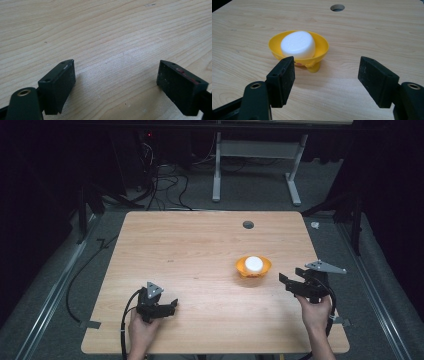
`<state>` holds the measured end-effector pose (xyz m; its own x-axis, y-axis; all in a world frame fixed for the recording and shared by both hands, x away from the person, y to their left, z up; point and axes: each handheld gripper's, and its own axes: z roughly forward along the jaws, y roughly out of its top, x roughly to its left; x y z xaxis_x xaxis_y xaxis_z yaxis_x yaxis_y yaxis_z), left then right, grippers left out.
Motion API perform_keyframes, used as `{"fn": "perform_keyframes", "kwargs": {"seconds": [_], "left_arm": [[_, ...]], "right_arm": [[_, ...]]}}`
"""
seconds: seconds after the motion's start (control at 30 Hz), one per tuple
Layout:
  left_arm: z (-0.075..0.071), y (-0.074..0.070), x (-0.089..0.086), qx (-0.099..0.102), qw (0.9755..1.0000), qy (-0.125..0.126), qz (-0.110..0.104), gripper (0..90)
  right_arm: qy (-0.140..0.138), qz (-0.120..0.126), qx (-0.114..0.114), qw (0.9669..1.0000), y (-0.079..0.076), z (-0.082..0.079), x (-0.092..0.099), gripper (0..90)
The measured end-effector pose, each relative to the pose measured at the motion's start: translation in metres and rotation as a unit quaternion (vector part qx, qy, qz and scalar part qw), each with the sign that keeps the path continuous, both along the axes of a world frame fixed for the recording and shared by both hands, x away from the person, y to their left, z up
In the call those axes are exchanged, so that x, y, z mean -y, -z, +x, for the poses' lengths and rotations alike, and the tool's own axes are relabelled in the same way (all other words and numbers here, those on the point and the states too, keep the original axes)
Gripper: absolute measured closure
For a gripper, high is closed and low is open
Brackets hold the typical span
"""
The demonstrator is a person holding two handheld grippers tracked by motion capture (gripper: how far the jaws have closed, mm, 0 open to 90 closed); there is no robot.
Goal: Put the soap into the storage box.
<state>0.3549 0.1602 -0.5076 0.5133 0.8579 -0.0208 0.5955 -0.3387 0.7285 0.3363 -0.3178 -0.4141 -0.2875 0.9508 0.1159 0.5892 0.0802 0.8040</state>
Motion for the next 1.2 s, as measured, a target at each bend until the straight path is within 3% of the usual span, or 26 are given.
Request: {"fn": "perform_keyframes", "kwargs": {"seconds": [0.43,1.2], "left_arm": [[0.000,0.000,0.000,-0.001,1.0000,0.001,0.000,15.8],[0.000,0.000,0.000,-0.001,1.0000,0.001,0.000,15.8]], "right_arm": [[-0.001,-0.001,0.000,1.0000,0.005,-0.010,0.005,30.5],[0.001,0.023,-0.006,0.9997,0.022,-0.025,0.010,30.7]]}}
